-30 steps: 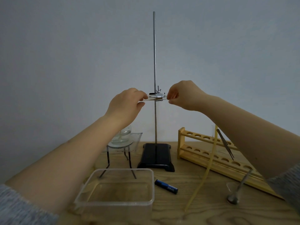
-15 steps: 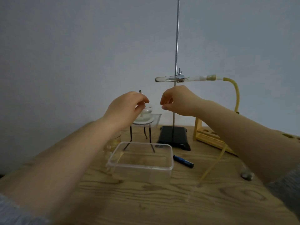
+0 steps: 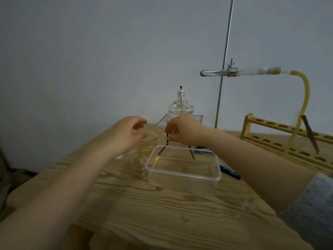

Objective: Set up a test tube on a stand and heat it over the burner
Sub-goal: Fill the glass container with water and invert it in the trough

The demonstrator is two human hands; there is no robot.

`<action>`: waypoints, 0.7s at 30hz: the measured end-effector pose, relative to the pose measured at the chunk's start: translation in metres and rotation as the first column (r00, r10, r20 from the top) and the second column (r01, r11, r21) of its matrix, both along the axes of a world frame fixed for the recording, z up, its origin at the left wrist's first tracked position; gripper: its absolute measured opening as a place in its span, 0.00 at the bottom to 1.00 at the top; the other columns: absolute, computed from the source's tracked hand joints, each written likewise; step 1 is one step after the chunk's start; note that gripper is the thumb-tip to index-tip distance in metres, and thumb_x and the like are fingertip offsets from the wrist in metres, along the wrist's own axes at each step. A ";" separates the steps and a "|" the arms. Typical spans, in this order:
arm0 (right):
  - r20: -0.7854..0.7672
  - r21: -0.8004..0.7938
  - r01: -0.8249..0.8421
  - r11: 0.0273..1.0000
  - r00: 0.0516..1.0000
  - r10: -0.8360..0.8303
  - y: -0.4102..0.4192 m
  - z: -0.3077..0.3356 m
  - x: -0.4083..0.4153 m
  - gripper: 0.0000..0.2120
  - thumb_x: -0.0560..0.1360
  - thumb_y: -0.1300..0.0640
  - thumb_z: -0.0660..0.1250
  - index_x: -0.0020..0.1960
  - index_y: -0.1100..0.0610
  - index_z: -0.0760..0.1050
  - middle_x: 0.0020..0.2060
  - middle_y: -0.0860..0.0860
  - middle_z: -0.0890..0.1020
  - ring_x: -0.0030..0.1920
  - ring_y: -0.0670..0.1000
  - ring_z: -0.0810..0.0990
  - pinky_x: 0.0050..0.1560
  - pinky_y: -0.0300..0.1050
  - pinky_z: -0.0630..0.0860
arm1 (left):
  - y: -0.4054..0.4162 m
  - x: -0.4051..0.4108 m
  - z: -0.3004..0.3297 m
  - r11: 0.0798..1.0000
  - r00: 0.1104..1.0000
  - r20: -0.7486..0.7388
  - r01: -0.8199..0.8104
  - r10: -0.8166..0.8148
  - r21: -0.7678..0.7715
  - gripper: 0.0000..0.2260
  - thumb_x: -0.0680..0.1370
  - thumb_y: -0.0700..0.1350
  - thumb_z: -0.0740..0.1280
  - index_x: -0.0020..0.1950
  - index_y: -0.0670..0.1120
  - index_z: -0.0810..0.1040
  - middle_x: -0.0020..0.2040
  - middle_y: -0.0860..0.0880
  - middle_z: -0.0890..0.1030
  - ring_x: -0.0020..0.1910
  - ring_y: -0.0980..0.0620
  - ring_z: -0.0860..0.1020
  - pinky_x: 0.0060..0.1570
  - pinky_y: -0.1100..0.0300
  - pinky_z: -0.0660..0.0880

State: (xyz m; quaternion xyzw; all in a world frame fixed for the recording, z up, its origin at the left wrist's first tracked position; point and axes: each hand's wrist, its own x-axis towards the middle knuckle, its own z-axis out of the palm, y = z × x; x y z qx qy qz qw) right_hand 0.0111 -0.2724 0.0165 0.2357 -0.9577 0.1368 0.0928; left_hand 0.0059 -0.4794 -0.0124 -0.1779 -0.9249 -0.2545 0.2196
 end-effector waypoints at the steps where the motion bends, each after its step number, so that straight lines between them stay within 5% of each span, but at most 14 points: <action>1: 0.016 -0.004 -0.006 1.000 1.000 0.006 -0.006 -0.005 -0.004 0.15 0.75 0.56 0.68 0.61 0.58 0.77 0.54 0.53 0.81 0.55 0.52 0.79 0.57 0.45 0.75 | -0.006 -0.003 -0.006 1.000 0.999 0.031 -0.019 0.018 0.010 0.18 0.75 0.49 0.68 0.64 0.48 0.74 0.57 0.53 0.77 0.55 0.55 0.76 0.56 0.58 0.72; 9: 0.126 -0.019 0.028 0.999 0.992 -0.025 -0.040 -0.042 -0.034 0.31 0.74 0.49 0.69 0.73 0.58 0.63 0.70 0.54 0.69 0.67 0.54 0.70 0.64 0.47 0.69 | -0.041 -0.017 -0.049 0.984 0.937 0.349 -0.055 -0.008 0.168 0.19 0.75 0.47 0.69 0.65 0.44 0.73 0.57 0.51 0.76 0.59 0.52 0.75 0.63 0.55 0.70; 14: 0.187 -0.031 0.097 0.995 0.978 -0.089 -0.056 -0.061 -0.047 0.41 0.74 0.42 0.67 0.76 0.61 0.53 0.75 0.57 0.60 0.72 0.57 0.63 0.67 0.49 0.65 | -0.053 -0.025 -0.071 0.977 0.862 0.499 -0.023 -0.089 0.214 0.31 0.69 0.48 0.76 0.69 0.43 0.69 0.58 0.51 0.75 0.63 0.51 0.73 0.63 0.59 0.69; 21: 0.238 -0.164 0.169 0.972 0.963 -0.128 -0.068 -0.072 -0.067 0.46 0.72 0.42 0.70 0.77 0.60 0.49 0.75 0.58 0.60 0.73 0.57 0.62 0.68 0.49 0.65 | -0.052 -0.031 -0.091 0.963 0.791 0.583 0.032 -0.189 0.269 0.42 0.63 0.47 0.79 0.73 0.49 0.63 0.66 0.52 0.71 0.67 0.56 0.68 0.67 0.59 0.65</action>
